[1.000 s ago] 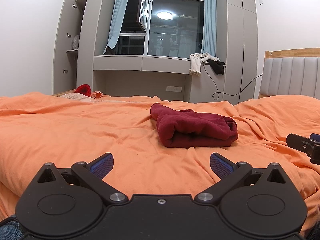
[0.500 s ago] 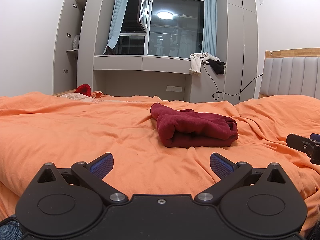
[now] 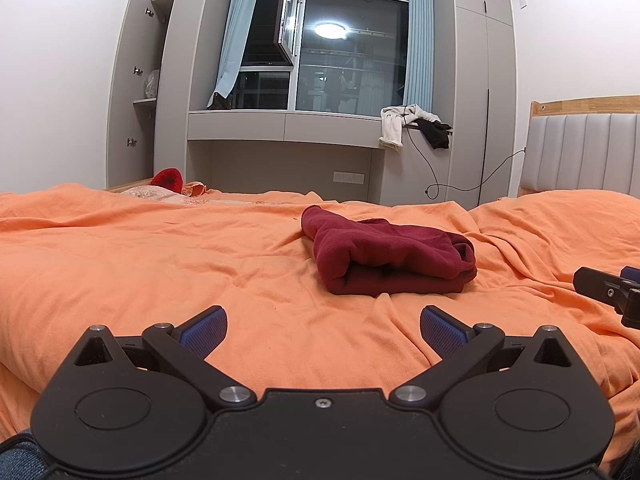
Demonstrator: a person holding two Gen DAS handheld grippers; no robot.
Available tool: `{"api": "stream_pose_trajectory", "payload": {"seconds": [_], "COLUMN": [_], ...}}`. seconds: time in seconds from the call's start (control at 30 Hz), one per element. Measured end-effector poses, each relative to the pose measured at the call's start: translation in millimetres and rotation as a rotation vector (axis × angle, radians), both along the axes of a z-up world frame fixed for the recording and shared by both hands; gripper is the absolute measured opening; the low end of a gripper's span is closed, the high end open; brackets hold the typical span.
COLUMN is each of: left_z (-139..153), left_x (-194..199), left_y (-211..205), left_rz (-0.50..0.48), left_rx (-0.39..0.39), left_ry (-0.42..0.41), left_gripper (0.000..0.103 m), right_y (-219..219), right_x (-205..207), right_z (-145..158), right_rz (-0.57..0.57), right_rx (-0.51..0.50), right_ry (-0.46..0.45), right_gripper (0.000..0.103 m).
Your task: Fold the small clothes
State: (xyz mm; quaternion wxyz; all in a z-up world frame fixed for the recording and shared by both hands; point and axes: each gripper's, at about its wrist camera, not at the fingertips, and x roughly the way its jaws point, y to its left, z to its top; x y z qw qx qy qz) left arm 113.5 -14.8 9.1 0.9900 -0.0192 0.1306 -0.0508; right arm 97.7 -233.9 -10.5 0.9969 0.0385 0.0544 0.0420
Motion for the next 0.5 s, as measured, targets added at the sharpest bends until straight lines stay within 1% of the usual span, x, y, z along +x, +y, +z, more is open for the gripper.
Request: {"api": "stream_pose_trajectory", "payload": {"seconds": [0.23, 0.37, 0.5], "left_z": [-0.1, -4.0, -7.7], "left_x": [0.5, 1.1, 1.2], "left_y": [-0.3, -0.2, 0.2], "left_rz": [0.001, 0.032, 0.039], "left_rx": [-0.002, 0.015, 0.025], "left_ry": [0.005, 0.017, 0.025], "left_gripper": [0.102, 0.102, 0.102], "right_y": [0.0, 0.0, -0.5], "right_x": [-0.1, -0.2, -0.2], "right_z": [0.3, 0.5, -0.1], "right_rz": [0.0, 0.0, 0.001], "right_rx": [0.0, 0.0, -0.001], "right_ry": [0.0, 0.0, 0.001], "right_gripper": [0.103, 0.103, 0.103]}}
